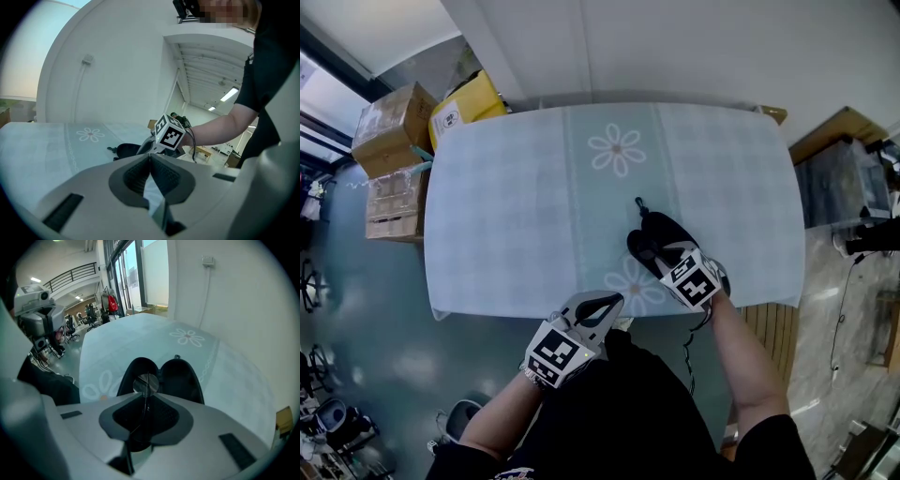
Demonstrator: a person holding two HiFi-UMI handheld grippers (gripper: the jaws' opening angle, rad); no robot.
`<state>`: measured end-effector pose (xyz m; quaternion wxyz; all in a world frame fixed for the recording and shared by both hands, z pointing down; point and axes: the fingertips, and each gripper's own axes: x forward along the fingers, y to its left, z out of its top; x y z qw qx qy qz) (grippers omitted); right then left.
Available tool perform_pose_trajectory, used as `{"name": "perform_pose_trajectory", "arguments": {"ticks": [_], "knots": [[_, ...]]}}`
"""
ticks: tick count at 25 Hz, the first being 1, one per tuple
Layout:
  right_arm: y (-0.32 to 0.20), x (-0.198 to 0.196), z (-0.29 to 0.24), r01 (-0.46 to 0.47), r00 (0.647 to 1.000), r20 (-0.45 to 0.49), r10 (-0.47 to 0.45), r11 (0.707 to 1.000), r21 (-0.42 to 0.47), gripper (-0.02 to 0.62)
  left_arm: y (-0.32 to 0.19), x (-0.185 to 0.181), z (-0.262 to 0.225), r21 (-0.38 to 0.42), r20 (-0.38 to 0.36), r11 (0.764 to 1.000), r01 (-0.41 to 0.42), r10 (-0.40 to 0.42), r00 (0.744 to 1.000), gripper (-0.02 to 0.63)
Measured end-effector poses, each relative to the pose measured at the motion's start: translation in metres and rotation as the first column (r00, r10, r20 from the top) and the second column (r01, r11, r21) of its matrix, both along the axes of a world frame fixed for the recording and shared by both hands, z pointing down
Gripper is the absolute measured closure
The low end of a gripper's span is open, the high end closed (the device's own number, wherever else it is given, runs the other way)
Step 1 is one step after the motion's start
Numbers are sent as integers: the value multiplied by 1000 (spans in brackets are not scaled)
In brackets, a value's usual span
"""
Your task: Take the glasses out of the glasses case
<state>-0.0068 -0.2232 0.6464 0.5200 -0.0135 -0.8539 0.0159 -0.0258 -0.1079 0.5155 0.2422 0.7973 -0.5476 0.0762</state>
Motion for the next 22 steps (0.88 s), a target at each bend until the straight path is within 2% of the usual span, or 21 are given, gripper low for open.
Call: {"name": "perform_pose_trajectory", "arguments": {"ticks": [5, 13, 22], "knots": [[2, -2, 10, 16, 999, -39, -17, 1000, -15, 514, 4, -4, 2, -9, 1, 1000, 20, -20, 1000, 575], [2, -2, 18, -13, 998, -55, 10, 999, -49, 529, 8, -3, 4, -20, 2, 999, 32, -32, 999, 575], [-1, -1, 24, -92, 995, -49, 87, 989, -115, 535, 12, 1, 3, -17, 7, 999, 50, -50, 999, 575]]}}
